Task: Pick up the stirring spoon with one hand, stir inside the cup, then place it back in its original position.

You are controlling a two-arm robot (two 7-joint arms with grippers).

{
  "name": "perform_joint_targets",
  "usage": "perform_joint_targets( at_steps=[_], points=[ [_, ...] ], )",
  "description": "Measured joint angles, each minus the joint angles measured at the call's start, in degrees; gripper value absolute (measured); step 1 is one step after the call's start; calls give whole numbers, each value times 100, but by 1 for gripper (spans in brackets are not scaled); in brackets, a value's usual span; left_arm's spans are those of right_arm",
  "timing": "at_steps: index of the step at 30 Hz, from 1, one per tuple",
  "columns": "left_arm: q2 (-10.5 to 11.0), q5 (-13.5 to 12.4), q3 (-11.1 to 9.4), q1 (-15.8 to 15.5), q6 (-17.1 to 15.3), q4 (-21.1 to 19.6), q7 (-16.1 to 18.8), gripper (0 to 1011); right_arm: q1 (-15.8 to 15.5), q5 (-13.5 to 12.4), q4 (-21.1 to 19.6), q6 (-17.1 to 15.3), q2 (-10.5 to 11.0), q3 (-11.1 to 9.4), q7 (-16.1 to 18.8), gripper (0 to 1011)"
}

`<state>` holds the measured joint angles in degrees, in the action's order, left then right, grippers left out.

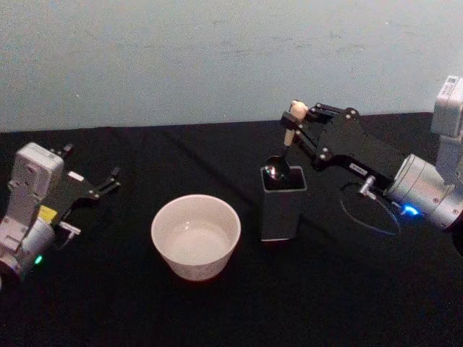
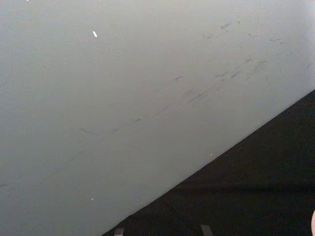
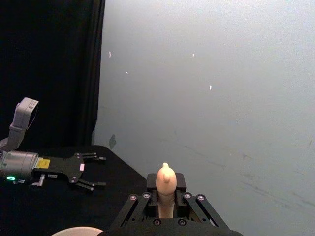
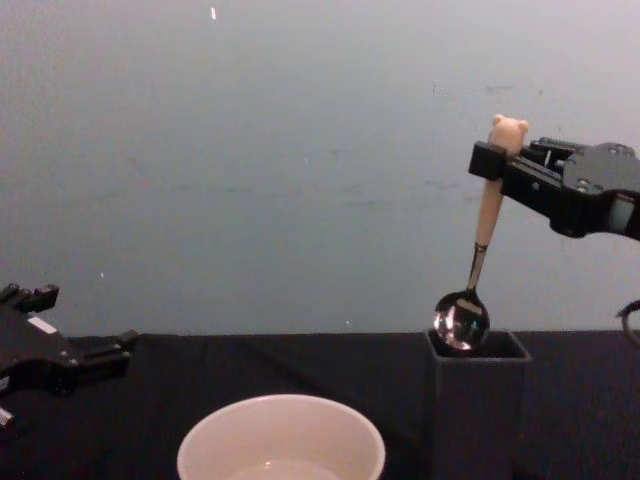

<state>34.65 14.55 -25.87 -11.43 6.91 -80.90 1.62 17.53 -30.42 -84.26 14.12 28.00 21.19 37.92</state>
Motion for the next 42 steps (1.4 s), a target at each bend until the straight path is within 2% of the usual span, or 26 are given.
perform_joint_targets(
  at_steps=[7,15,27,42],
  points=[
    [0,0,0,0,0,0,0,1001,-53,-39,-6,-89,27,-1,1,210],
    [0,0,0,0,0,0,0,1001,-31,-56,153,-313,32,87,-7,210],
    [0,0,0,0,0,0,0,1001,32,-14,536,-649,-120,239,-180,210],
    [0,0,0,0,0,0,0,1001,-17,-4,686,-790,-217,282,-318,210]
  ],
)
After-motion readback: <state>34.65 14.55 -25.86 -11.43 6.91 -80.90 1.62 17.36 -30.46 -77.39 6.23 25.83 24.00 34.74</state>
